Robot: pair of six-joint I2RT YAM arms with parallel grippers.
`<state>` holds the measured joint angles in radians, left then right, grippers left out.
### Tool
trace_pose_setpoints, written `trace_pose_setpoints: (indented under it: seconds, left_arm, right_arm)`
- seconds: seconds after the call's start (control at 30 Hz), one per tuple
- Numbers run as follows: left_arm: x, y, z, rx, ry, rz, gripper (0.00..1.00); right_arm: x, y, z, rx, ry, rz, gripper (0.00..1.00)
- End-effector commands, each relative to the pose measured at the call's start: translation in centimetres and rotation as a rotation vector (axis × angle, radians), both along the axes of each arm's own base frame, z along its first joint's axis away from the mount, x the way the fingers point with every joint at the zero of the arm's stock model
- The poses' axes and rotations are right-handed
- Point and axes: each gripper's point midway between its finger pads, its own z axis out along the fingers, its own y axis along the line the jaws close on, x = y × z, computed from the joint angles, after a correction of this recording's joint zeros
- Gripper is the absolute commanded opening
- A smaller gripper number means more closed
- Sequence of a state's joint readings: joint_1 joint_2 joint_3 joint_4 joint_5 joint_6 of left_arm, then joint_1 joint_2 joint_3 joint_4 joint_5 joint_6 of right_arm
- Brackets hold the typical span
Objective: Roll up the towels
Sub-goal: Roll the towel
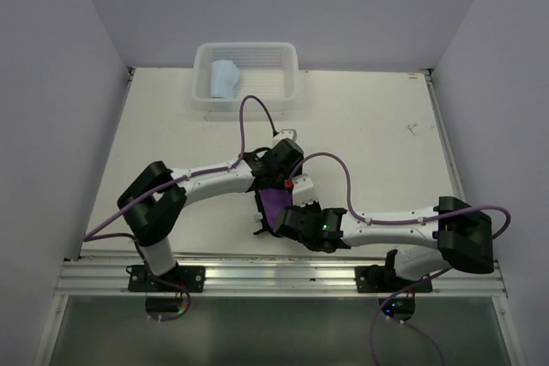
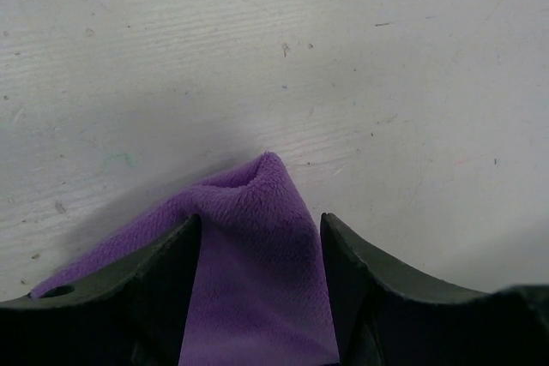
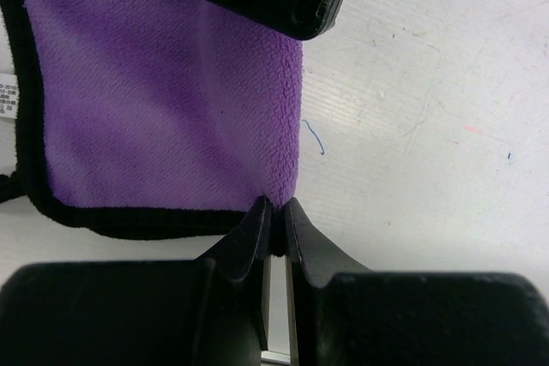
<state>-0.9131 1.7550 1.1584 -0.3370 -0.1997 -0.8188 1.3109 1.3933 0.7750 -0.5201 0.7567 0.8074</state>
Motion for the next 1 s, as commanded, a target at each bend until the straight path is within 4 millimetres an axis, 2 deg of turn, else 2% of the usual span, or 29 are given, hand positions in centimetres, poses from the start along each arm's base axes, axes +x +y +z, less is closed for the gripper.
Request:
trace_pose_setpoints:
  seconds: [0.0, 0.27, 0.67, 0.83, 0.97]
  left_arm:
    - [0.6, -0.6, 1.5, -0.009, -0.037, -0.002, 0.61]
    - [0.5, -0.6, 1.3, -0.010, -0.026, -0.005, 0.57]
    - [0.9, -1.2, 0.3, -0.014, -0.020, 0.004, 0.50]
    - [1.0, -1.3, 0.2, -0.016, -0.025, 0.008, 0.44]
    - [1.2, -1.4, 0.2, -0.017, -0.030, 0.014, 0.33]
  right_arm:
    - [0.8, 0.3, 0.8, 0.025, -0.058, -0.046, 0.00]
    - [0.8, 0.3, 0.3, 0.016, -0.058, -0.060, 0.00]
    - [1.0, 0.5, 0.6, 0.013, -0.071, -0.057, 0.00]
    - [1.1, 0.7, 0.5, -0.009, -0.073, -0.054, 0.00]
    - [1.0, 0.7, 0.4, -0.021, -0.075, -0.055, 0.00]
